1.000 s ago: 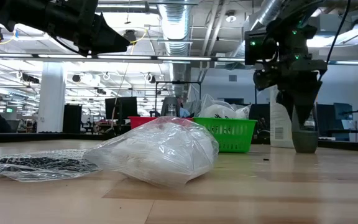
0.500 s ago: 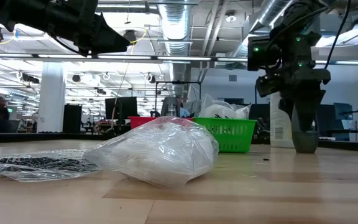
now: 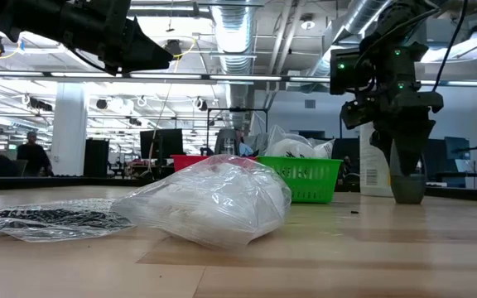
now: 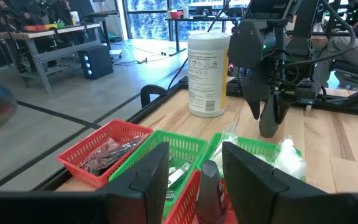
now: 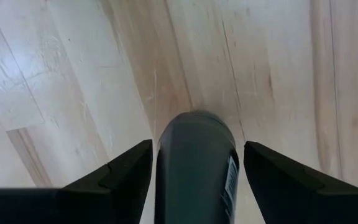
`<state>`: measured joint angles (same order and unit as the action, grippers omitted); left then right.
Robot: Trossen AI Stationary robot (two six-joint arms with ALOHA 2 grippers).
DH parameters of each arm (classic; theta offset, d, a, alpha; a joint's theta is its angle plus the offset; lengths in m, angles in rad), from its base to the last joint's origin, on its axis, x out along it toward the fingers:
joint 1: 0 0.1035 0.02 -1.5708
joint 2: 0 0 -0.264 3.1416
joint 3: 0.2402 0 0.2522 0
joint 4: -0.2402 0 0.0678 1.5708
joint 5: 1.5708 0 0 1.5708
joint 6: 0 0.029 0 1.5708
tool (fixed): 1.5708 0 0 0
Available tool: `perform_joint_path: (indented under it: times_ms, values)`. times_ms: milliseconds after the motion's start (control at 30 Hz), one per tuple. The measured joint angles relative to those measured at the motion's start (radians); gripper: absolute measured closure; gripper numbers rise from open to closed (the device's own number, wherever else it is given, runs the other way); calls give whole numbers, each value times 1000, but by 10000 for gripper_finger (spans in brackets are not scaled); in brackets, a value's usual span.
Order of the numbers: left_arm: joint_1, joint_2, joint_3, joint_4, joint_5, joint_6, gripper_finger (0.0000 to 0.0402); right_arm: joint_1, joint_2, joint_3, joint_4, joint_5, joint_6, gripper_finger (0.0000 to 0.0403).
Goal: Pick & Place Travel size toiletries
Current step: Put the gray deodorant into the bottom red bin
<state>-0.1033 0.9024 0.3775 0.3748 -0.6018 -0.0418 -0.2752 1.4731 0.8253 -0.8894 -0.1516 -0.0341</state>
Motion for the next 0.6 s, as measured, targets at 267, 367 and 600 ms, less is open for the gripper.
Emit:
perform_joint_path:
  times_ms: [267, 367, 600]
  values:
    - [0, 0, 0, 0, 0, 0, 262, 0, 0, 0, -15, 2, -18, 173]
    - [0, 0, 0, 0, 0, 0, 262, 0, 0, 0, -21, 2, -23, 199]
    - [0, 0, 0, 0, 0, 0, 262, 0, 0, 0, -24, -4, -29, 238]
